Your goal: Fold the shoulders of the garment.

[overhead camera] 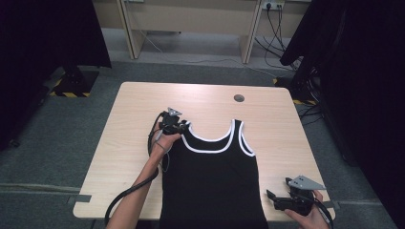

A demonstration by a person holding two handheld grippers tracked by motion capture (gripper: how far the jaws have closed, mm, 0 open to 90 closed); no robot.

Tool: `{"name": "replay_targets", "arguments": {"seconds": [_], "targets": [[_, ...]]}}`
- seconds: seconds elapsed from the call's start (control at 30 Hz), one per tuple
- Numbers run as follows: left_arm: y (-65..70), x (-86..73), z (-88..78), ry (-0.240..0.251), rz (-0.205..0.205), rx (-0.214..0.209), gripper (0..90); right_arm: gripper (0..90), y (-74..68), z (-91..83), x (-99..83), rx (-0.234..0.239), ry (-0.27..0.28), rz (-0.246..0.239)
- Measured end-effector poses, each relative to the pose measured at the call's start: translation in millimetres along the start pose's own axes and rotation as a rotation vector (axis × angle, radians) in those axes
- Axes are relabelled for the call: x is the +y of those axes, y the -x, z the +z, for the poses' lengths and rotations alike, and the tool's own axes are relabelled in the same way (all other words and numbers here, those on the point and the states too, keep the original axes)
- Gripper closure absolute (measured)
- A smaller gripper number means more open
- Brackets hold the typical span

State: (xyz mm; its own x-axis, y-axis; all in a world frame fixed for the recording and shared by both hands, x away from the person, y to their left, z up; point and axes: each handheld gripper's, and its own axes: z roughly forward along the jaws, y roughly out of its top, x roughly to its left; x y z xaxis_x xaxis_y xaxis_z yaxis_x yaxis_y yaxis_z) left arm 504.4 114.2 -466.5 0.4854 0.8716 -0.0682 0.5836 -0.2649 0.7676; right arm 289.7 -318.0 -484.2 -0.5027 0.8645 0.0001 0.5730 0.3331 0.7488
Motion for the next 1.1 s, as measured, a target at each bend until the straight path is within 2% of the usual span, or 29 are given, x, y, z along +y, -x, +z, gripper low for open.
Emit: {"name": "replay_targets", "arguments": {"seconds": [0.07,0.1,0.17,0.37,0.4,0.5,0.7,0.77,0.83,1.1], "targets": [[4.6,1.6,-10.4,0.019,0.011,-0.013,79.8,10.6,0.0,0.0,0.0,0.0,0.0,0.0],[4.6,1.6,-10.4,0.019,0.011,-0.013,79.9,10.6,0.0,0.0,0.0,0.0,0.0,0.0],[9.3,1.3,-23.7,0.039,0.017,-0.036,79.8,10.6,-0.1,0.0,0.1,0.0,-0.001,0.0],[17.5,-3.3,-50.0,0.093,0.026,-0.053,79.7,10.6,-0.1,0.0,0.2,0.0,-0.001,0.0],[17.5,-3.3,-50.0,0.093,0.026,-0.053,79.7,10.6,-0.1,0.0,0.2,0.0,-0.001,0.0],[25.5,-9.6,-68.8,0.129,0.043,-0.061,79.5,10.6,-0.2,0.1,0.3,-0.001,-0.002,0.001],[42.3,-32.2,-95.1,0.172,0.058,-0.079,79.3,10.6,-0.3,0.1,0.3,-0.002,-0.001,0.001],[47.6,-41.1,-103.0,0.174,0.071,-0.085,79.2,10.6,-0.3,0.2,0.5,-0.003,-0.003,0.002],[50.9,-49.0,-108.9,0.18,0.066,-0.092,78.6,10.6,-0.4,0.2,0.5,-0.003,-0.002,0.002],[59.4,-84.9,-117.2,0.156,0.057,-0.106,75.5,10.6,-0.7,0.5,0.8,-0.004,-0.003,0.002]]}}
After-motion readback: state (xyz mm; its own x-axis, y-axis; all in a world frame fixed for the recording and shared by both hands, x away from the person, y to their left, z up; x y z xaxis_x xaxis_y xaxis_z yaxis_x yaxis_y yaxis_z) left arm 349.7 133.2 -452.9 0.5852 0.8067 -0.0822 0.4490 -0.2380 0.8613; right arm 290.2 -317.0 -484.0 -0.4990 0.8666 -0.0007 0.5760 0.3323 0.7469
